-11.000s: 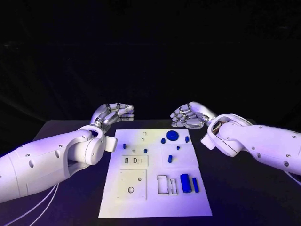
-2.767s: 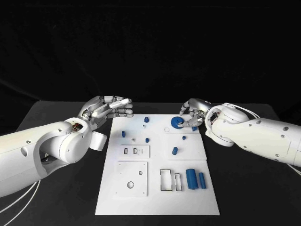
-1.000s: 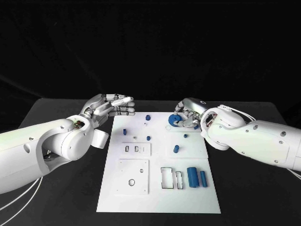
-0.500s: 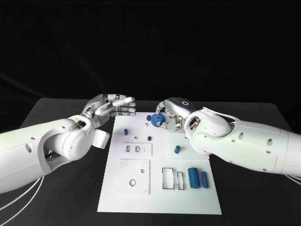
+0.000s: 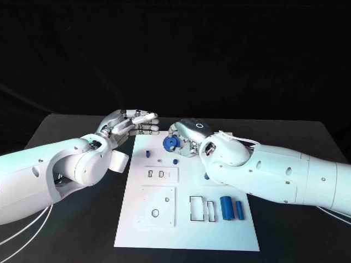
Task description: Assemble the parts on the task board
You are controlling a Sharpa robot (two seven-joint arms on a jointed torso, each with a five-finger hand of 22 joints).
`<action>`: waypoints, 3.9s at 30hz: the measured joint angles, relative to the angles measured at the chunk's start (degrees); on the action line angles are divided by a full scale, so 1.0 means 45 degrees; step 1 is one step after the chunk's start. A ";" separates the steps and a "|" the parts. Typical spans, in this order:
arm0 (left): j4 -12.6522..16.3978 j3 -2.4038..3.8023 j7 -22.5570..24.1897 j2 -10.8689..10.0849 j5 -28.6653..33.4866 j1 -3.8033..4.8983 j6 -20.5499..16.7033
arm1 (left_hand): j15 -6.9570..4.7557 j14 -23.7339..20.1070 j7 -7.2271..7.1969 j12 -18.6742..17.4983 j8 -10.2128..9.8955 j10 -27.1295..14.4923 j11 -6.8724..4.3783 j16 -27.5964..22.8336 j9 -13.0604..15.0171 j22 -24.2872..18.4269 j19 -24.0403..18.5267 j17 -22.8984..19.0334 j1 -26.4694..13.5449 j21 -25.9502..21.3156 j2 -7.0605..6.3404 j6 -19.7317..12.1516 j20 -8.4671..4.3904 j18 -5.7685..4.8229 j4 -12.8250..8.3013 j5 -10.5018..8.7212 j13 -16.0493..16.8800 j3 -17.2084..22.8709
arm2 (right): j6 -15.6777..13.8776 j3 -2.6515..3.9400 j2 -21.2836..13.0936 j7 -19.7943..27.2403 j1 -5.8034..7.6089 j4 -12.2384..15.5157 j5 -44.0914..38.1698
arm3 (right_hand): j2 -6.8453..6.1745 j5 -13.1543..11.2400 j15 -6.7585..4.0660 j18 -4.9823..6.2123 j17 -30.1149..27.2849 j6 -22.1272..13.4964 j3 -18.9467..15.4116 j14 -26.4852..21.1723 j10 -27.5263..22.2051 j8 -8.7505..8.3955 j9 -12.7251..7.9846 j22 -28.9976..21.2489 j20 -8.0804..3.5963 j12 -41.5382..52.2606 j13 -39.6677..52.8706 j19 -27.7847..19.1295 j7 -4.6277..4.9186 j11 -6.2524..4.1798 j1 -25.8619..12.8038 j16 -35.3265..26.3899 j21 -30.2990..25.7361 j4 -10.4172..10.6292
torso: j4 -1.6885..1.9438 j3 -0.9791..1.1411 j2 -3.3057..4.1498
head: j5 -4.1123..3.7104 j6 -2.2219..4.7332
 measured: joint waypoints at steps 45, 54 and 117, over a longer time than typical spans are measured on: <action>0.0059 0.0002 0.0058 -0.0039 0.0001 0.0007 0.0005 | 0.0000 0.0000 0.0000 0.0000 0.0000 0.0001 -0.0001 -0.0051 0.0042 -0.0021 -0.0046 0.0054 0.0000 -0.0048 0.0000 0.0001 0.0046 -0.0001 0.0000 0.0000 0.0010 0.0000 | 0.0285 -0.0023 0.0657 -0.0172 -0.0279 -0.1181 0.0064 | 0.0008 -0.1339 0.0300 -0.0001 -0.0001 -0.0425 -0.0830 0.0020 0.0021 -0.1019 -0.0393 0.0004 0.0282 0.0000 0.0007 0.0003 0.0016 0.0254 -0.2119 0.0000 0.0000 0.0403 | -0.0054 0.0050 0.0006 | 0.0123 -0.0071; 0.0049 0.0002 0.0056 -0.0051 0.0000 0.0007 0.0005 | 0.0000 0.0001 0.0000 0.0000 0.0000 0.0001 0.0000 -0.0051 0.0049 -0.0026 -0.0046 0.0061 0.0000 -0.0047 0.0000 0.0001 0.0046 -0.0001 -0.0035 0.0000 0.0009 -0.0036 | 0.0602 -0.0003 0.0602 -0.0111 -0.0258 -0.1189 0.0537 | 0.0208 -0.1537 0.0300 0.0000 -0.0001 -0.0468 -0.1152 0.0019 0.0021 -0.1067 -0.0402 0.0002 0.0281 0.0000 0.0006 0.0002 0.0012 0.0254 -0.2319 0.0000 0.0000 0.0725 | -0.0059 0.0057 0.0001 | 0.0140 -0.0072; -0.0464 -0.0062 0.0028 -0.0099 0.0001 -0.0004 0.0064 | 0.0000 0.0001 0.0000 0.0000 0.0000 -0.0044 0.0044 -0.0098 0.0102 -0.0033 -0.0046 0.0130 0.0000 -0.0047 0.0000 0.0001 0.0046 -0.0001 -0.0107 0.0000 0.0027 0.0037 | 0.1657 0.0013 -0.4764 0.6206 -0.0327 -0.1363 0.6781 | 0.0067 -0.0222 0.0097 0.0000 0.0005 -0.0467 -0.1591 0.0000 0.0000 -0.1314 -0.0602 0.0005 0.0044 0.0000 0.0000 0.0000 -0.0164 0.0048 -0.0600 0.0000 0.0000 -0.0485 | -0.0543 0.0342 -0.0336 | 0.0070 -0.0054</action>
